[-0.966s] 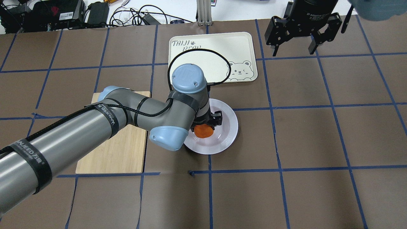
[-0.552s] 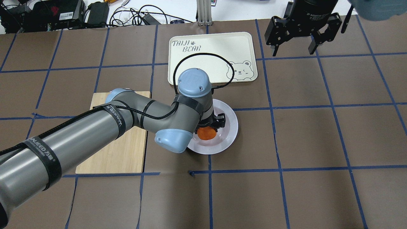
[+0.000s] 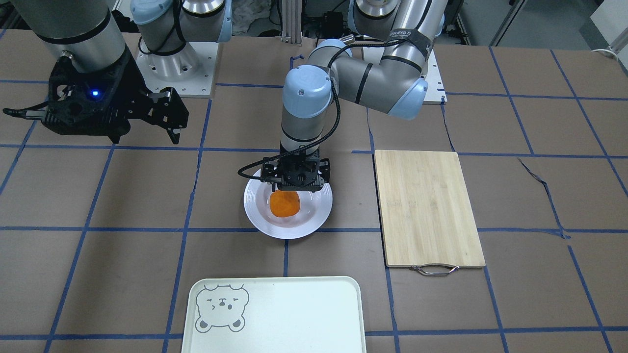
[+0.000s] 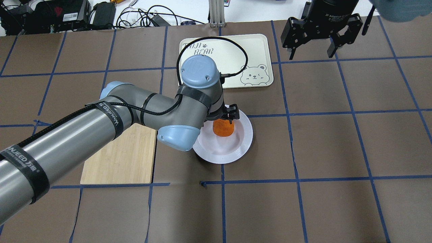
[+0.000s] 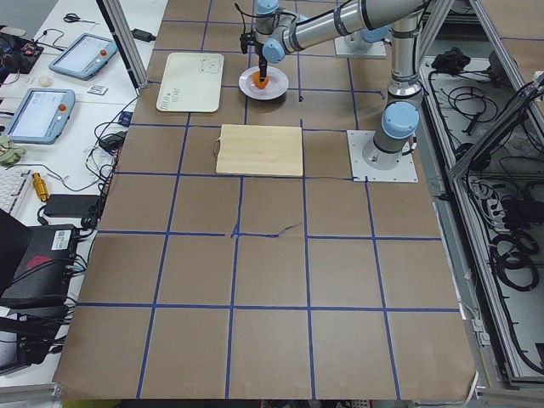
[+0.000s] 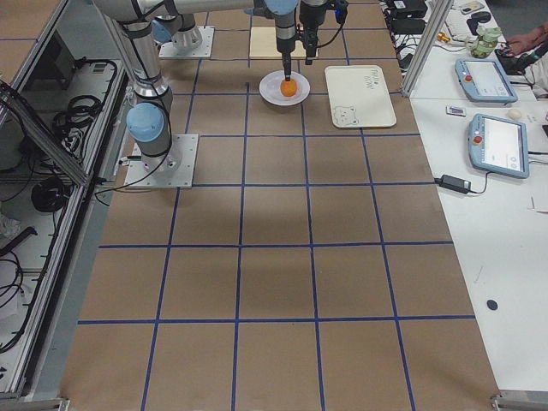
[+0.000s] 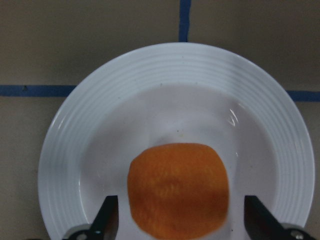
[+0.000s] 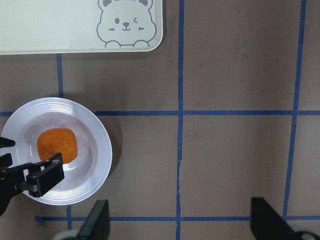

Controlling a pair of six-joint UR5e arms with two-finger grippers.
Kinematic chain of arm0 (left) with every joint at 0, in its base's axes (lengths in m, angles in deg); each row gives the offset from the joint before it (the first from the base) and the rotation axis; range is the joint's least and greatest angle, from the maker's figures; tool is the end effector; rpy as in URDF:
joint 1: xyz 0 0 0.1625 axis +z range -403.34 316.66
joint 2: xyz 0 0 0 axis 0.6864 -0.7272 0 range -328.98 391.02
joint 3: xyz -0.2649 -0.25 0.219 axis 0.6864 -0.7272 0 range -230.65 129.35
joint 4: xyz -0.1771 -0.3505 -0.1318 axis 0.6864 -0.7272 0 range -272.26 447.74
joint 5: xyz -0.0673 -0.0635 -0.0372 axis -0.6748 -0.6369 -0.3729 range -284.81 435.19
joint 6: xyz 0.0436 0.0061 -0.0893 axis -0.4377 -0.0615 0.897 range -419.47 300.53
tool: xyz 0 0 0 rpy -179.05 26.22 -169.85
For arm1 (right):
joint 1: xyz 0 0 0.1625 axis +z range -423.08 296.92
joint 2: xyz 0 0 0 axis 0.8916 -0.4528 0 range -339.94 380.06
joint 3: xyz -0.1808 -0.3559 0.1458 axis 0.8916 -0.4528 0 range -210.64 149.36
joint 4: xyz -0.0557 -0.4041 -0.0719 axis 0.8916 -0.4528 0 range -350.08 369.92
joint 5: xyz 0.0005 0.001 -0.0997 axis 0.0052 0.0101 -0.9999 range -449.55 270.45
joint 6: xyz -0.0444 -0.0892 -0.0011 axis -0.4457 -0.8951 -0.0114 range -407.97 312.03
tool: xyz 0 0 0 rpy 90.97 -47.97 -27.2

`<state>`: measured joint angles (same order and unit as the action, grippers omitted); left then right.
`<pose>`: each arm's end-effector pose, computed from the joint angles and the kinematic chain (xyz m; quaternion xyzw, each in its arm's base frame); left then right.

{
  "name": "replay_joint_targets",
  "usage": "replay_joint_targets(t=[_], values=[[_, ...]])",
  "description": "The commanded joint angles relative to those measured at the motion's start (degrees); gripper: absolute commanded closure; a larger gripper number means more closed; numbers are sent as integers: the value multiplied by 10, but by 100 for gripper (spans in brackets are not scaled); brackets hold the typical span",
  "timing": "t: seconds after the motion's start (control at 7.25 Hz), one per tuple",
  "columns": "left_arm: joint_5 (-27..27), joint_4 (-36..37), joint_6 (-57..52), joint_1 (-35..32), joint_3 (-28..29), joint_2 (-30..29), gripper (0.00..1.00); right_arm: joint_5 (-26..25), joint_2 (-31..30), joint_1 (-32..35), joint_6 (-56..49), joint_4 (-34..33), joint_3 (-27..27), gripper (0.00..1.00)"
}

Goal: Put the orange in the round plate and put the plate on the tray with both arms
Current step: 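Carry the orange with the left gripper over the white plate and lower it, then open the left gripper and lift it away while the right arm reaches toward the plate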

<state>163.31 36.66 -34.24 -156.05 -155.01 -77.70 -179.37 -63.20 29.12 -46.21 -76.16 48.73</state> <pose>-0.3476 -0.4772 0.2622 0.0211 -0.9983 0.0399 0.0356 0.1542 -0.5352 0.5116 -0.0039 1.0000 0.0003 0.0016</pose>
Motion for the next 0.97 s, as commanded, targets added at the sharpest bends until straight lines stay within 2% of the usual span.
replay_joint_targets(t=[0.0, 0.41, 0.55, 0.69, 0.83], values=[[-1, -19, -7, 6, 9, 31, 0, 0, 0, 0, 0, 0, 0, 0], [-1, -202, -35, 21, 83, 98, 0, 19, 6, -43, -42, 0, 22, 0], [-4, -245, -35, 20, 106, 118, 0, 77, 6, -50, -47, -9, 43, 0], [-4, -277, -44, 20, 123, 138, 0, 98, 7, -48, -44, -59, 81, 0], [-4, -314, -48, 20, 137, 159, 0, 122, 8, -48, -40, -141, 151, 0]])
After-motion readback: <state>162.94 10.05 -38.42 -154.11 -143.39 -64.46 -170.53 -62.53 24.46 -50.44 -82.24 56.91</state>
